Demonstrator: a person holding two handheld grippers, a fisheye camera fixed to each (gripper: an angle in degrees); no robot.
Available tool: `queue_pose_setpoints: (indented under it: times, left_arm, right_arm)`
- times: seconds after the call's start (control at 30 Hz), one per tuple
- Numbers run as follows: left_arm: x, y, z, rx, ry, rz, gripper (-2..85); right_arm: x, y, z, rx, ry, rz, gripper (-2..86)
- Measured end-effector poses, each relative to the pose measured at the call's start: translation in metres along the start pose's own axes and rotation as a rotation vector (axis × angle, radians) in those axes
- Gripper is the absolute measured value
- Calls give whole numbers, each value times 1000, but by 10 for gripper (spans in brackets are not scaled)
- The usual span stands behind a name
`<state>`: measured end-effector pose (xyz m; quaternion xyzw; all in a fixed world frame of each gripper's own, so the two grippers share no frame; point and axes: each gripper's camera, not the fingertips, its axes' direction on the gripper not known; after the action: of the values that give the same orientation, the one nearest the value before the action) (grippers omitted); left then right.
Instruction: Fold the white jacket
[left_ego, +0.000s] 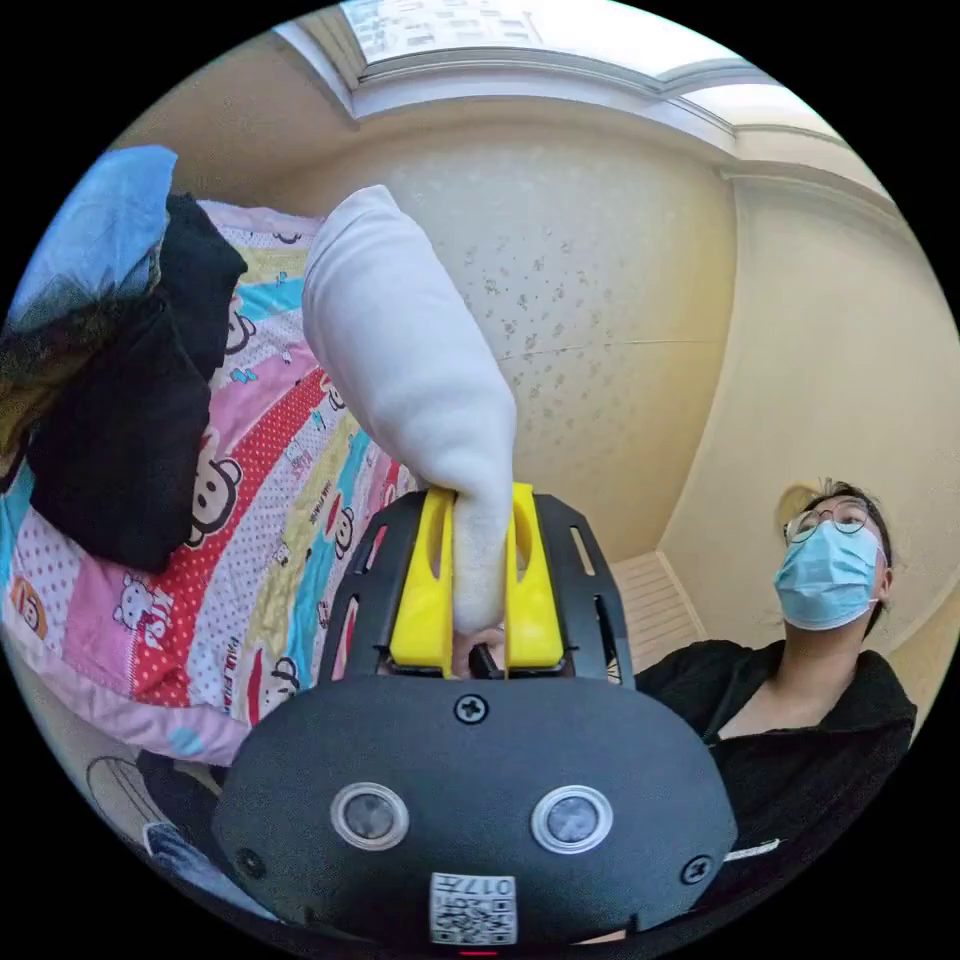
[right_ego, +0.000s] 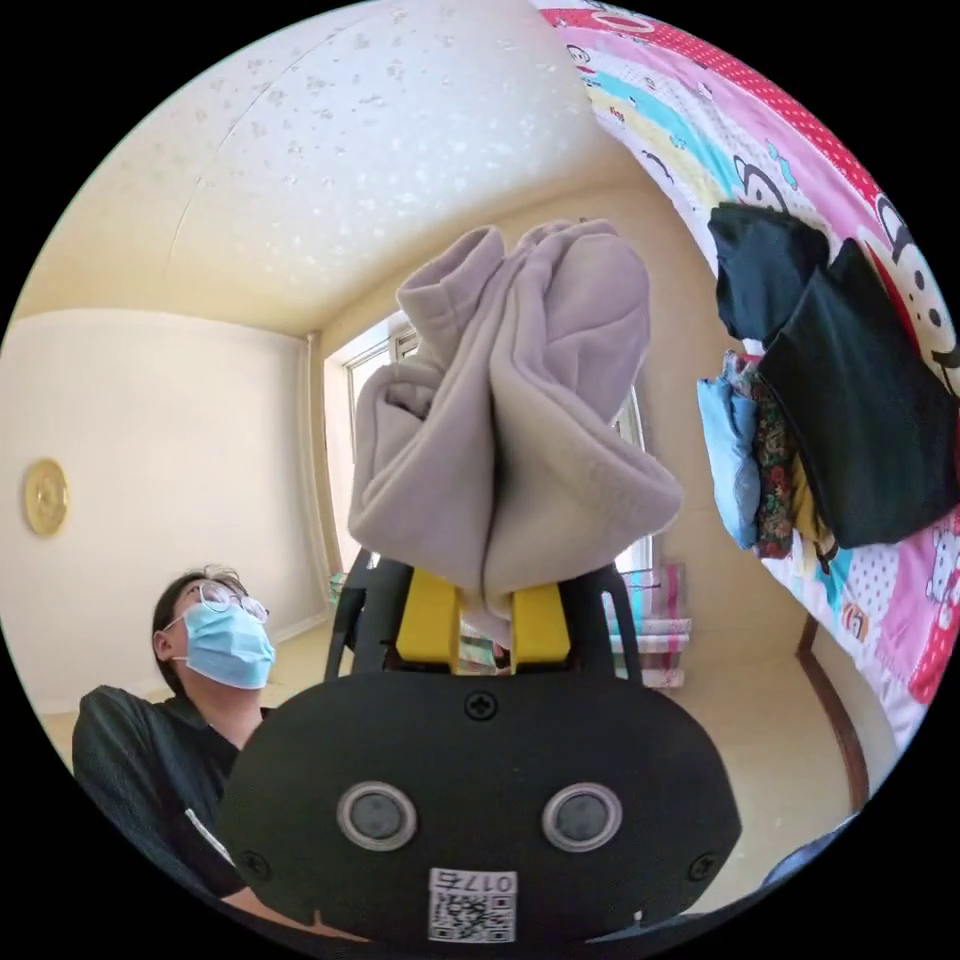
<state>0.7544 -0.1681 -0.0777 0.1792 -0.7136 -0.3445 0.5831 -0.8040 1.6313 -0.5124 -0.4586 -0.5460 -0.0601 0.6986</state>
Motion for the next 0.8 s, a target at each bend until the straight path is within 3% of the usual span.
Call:
queue_pose_setpoints:
  times: [0.13, 0.2, 0.27, 0.33, 0.4, 0.5, 0.6, 0.8]
  left_arm:
    - [-75, -32, -3, 76, -122, -89, 85]
    - [-162, -30, -4, 100, -244, -187, 95]
    - [-246, -7, -12, 103, -316, -364, 98]
    - [-324, 34, -27, 89, -310, -563, 91]
    - [-379, 100, -55, 169, -133, -694, 70]
    - [-387, 157, -86, 174, -137, -676, 2]
    - [-375, 201, -117, 181, -265, -710, -8]
    - [-346, 211, -148, 259, -322, -623, -10]
  right_arm:
    - [78, -46, 7, 48, 71, -24, 59]
    - [125, -61, -8, 65, 174, -38, 63]
    - [197, -74, -41, 40, 408, 29, 71]
    - [242, -70, -76, 57, 582, 220, 75]
    - [253, -67, -96, 55, 546, 226, 79]
    - [233, -77, -90, -82, 640, 146, 95]
    - [222, -92, -91, -166, 700, 217, 120]
    - [184, -98, -116, -432, 776, 393, 106]
